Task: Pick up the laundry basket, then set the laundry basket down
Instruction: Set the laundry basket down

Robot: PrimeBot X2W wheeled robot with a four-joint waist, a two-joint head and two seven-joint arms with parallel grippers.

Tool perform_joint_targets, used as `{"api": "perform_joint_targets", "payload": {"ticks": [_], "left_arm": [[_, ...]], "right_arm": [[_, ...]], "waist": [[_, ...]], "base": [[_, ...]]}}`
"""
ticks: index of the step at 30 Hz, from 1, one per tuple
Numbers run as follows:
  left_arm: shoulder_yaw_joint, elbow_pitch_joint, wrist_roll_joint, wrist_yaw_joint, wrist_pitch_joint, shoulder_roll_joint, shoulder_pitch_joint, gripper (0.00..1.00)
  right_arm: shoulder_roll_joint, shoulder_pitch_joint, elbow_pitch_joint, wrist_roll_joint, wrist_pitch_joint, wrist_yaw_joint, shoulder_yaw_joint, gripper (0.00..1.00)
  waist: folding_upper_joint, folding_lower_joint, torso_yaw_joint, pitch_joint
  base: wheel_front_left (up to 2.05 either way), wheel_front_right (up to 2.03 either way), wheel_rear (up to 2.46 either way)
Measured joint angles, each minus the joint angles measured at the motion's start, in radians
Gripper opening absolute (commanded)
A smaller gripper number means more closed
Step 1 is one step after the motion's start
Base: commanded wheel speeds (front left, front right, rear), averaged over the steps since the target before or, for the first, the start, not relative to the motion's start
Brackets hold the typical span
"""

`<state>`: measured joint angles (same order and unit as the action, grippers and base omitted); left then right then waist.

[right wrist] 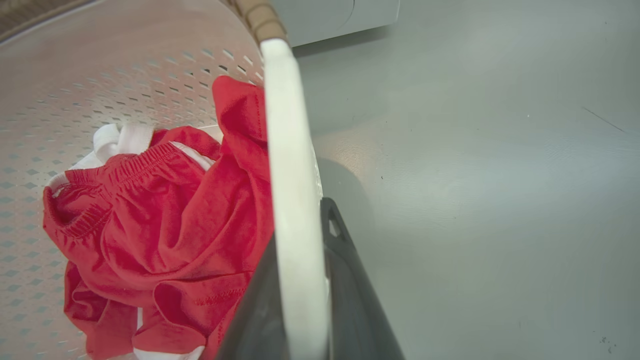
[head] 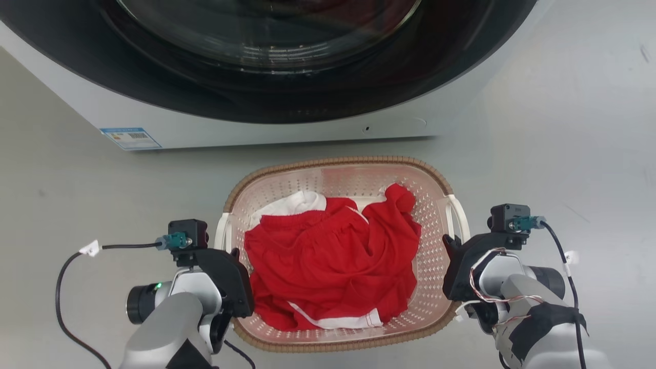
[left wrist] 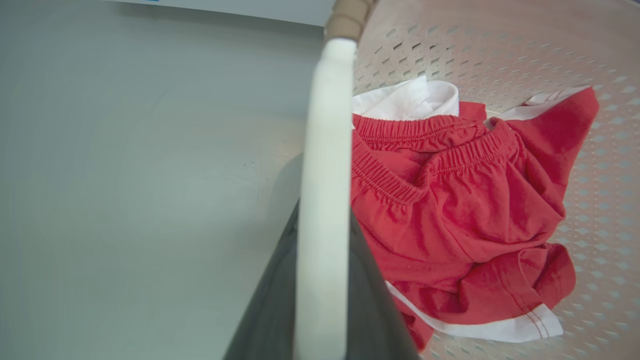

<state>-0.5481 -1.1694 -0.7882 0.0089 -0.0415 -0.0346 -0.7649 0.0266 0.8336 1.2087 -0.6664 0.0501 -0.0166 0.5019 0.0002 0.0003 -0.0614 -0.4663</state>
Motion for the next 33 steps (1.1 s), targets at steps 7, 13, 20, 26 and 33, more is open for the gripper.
{"api": "perform_joint_targets", "payload": {"ticks": [7, 13, 20, 26, 33], "left_arm": [[-0.001, 0.004, 0.014, 0.0, 0.025, -0.005, -0.068, 0.0], [-0.001, 0.006, 0.034, 0.0, 0.045, -0.011, -0.129, 0.0], [-0.002, 0.008, 0.043, 0.0, 0.074, -0.016, -0.194, 0.0], [-0.002, 0.007, 0.053, 0.001, 0.098, -0.019, -0.238, 0.0], [-0.005, -0.001, 0.056, 0.001, 0.124, -0.019, -0.273, 0.0]], "right_arm": [[0.008, 0.06, -0.006, 0.007, -0.025, 0.0, -0.001, 0.0], [0.012, 0.11, -0.009, 0.007, -0.047, 0.0, -0.005, 0.0], [0.02, 0.177, -0.015, 0.009, -0.07, 0.0, -0.008, 0.0], [0.023, 0.218, -0.015, 0.011, -0.089, 0.0, -0.009, 0.0], [0.026, 0.246, -0.012, 0.016, -0.115, 0.0, -0.013, 0.0]], "waist": [[0.0, 0.0, -0.004, -0.104], [0.0, 0.0, -0.006, -0.193], [0.0, -0.0001, -0.006, -0.29], [0.0, -0.0001, -0.005, -0.365], [0.0, -0.0002, -0.003, -0.432]], "base": [[0.0, 0.0, 0.0], [0.0, 0.0, 0.0], [0.0, 0.0, 0.0], [0.0, 0.0, 0.0], [0.0, 0.0, 0.0]]}}
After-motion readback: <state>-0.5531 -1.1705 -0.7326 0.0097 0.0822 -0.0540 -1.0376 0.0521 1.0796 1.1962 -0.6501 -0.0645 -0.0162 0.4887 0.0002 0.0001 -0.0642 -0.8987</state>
